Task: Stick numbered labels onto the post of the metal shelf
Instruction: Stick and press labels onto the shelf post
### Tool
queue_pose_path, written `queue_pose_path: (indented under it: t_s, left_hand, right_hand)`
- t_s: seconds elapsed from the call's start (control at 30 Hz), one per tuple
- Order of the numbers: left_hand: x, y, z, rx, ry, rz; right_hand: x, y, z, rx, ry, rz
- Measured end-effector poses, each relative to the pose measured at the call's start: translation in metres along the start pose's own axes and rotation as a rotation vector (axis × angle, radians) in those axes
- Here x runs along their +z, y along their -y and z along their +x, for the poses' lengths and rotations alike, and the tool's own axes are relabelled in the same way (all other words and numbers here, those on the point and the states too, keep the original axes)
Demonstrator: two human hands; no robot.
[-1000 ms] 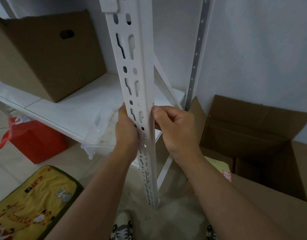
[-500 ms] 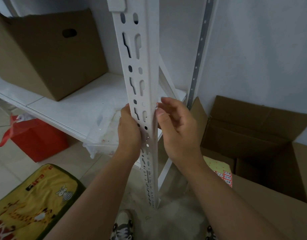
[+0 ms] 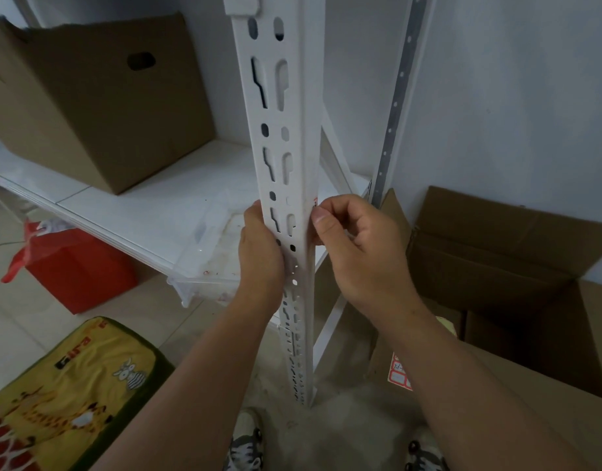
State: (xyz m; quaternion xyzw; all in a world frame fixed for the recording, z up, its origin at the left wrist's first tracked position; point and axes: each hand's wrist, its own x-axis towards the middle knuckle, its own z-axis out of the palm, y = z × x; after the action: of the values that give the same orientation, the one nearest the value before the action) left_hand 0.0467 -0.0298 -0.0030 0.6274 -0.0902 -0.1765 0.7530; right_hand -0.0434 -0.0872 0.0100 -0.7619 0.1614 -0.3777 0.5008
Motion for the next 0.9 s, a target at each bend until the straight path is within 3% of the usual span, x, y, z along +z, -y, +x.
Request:
queue_pose_path:
  t_s: [0.17, 0.33, 0.53, 0.6, 0.73, 0.83, 0.9]
  left_hand:
    - [0.002, 0.0, -0.001, -0.007, -0.034, 0.015]
    - [0.003, 0.001, -0.001, -0.009, -0.041, -0.009]
    - [0.001, -0.002, -0.008, 0.031, -0.091, 0.142]
    - [0.001, 0.002, -0.012, 0.161, -0.151, 0.18]
    - [-0.006, 0.0, -0.024, 0.701, -0.264, 0.135]
    - [-0.01, -0.004, -0.037, 1.034, -0.212, 0.291]
    - [-0.012, -0.004, -0.046, 1.165, -0.171, 0.418]
  right_hand:
    - [-0.011, 0.01, 0.008, 0.084, 0.094, 0.0]
    - [-0.003, 0.011, 0.008, 0.117, 0.008, 0.018]
    - [-0.008, -0.003, -0.003, 0.274, -0.057, 0.184]
    - [-0.013, -0.002, 0.0, 0.29, -0.084, 0.246]
    - [-0.019, 0.001, -0.003, 0.296, -0.063, 0.361]
    - [-0.023, 0.002, -0.006, 0.258, 0.003, 0.439]
    - [-0.024, 0.005, -0.007, 0.215, 0.066, 0.469]
